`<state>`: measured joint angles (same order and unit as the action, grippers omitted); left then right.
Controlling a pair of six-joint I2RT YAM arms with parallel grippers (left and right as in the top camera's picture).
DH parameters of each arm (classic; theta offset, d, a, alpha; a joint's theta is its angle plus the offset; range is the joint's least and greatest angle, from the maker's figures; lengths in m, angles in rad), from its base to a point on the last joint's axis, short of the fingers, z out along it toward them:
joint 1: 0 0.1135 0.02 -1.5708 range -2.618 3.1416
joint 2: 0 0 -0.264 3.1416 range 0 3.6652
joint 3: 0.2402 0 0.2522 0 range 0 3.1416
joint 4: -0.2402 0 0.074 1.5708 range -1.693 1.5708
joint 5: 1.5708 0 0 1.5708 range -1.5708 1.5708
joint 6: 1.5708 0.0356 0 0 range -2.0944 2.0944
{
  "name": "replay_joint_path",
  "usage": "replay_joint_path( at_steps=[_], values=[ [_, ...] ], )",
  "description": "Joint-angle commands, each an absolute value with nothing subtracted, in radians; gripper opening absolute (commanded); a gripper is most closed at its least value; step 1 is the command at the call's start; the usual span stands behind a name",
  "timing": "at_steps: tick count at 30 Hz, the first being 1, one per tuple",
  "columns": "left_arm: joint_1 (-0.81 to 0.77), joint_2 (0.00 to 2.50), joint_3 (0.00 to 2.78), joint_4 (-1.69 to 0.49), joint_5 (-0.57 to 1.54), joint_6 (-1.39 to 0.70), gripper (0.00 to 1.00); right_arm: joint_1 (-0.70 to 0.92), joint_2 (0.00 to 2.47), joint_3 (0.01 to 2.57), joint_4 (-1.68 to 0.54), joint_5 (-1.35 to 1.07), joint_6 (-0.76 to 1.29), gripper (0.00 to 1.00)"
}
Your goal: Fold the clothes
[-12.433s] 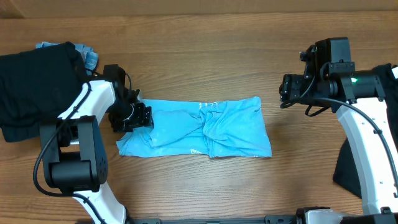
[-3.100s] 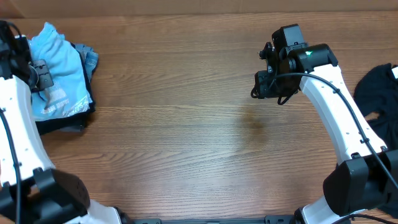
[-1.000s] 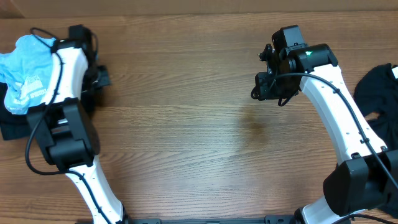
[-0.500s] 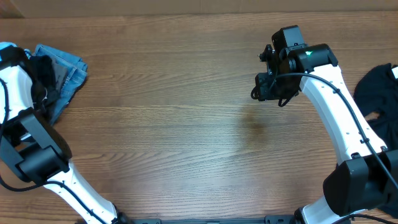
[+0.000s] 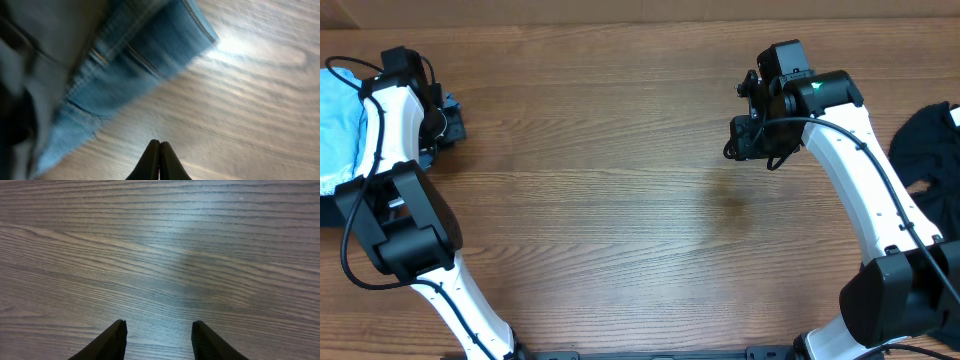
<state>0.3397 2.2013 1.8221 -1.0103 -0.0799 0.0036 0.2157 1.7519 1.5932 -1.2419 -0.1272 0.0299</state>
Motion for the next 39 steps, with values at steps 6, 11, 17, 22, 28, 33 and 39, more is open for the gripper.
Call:
replay_joint_path(
  at_steps=[6,11,17,22,28,33,39],
  values=[
    [0.342,2.188,1.719,-0.768,-0.199,0.060,0.04,0.213,1.736,1.607,-1.242,-0.136,0.033,0.46],
    [0.342,2.188,1.717,-0.699,-0.194,0.102,0.04,0.213,1.736,1.607,-1.243,-0.136,0.033,0.46],
    [0.322,2.188,1.717,-0.909,0.081,0.274,0.04,0.213,1.736,1.607,-1.231,-0.135,0.033,0.46],
    [0.314,2.188,1.612,-0.780,-0.065,0.224,0.05,0.213,1.736,1.607,-1.235,-0.136,0.033,0.46],
    [0.340,2.188,1.571,-0.540,-0.263,0.079,0.06,0.213,1.736,1.607,-1.247,-0.136,0.034,0.46],
    [0.361,2.188,1.597,-0.507,-0.262,0.092,0.07,0.213,1.736,1.607,-1.239,-0.136,0.034,0.46],
    [0.362,2.188,1.682,-0.492,-0.263,0.089,0.07,0.213,1.736,1.607,-1.237,-0.136,0.034,0.47]
  ],
)
